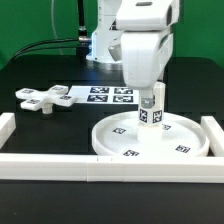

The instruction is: Assemble round table

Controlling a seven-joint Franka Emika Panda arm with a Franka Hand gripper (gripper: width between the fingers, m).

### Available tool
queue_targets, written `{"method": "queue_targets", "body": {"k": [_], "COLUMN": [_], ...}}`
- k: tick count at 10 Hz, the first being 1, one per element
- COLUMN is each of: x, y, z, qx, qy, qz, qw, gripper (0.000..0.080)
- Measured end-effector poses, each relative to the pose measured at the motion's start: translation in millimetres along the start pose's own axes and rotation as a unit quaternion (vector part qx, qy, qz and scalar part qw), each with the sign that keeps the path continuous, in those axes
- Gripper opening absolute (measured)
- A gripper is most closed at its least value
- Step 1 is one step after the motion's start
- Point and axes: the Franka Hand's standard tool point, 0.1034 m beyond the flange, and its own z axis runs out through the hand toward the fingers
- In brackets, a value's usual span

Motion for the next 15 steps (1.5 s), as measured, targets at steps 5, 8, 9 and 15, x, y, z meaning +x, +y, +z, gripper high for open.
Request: {"method": "queue_targets", "body": {"k": [5,8,9,15], "x": [-0.4,-3.5,-3.8,-4.0], "y": [2.6,3.2,3.2,2.7], "z": [0.7,1.0,1.2,1.6], "qx": [-0.002,-0.002,-0.002,-0.003], "qy": [-0.016,-0.020,-0.020,-0.019], "qz": [-0.136,-0.171,-0.171,-0.074], "qw": [0.991,0.985,0.985,0.997], "gripper": [0.0649,0.0515,0.0404,0.0406]}}
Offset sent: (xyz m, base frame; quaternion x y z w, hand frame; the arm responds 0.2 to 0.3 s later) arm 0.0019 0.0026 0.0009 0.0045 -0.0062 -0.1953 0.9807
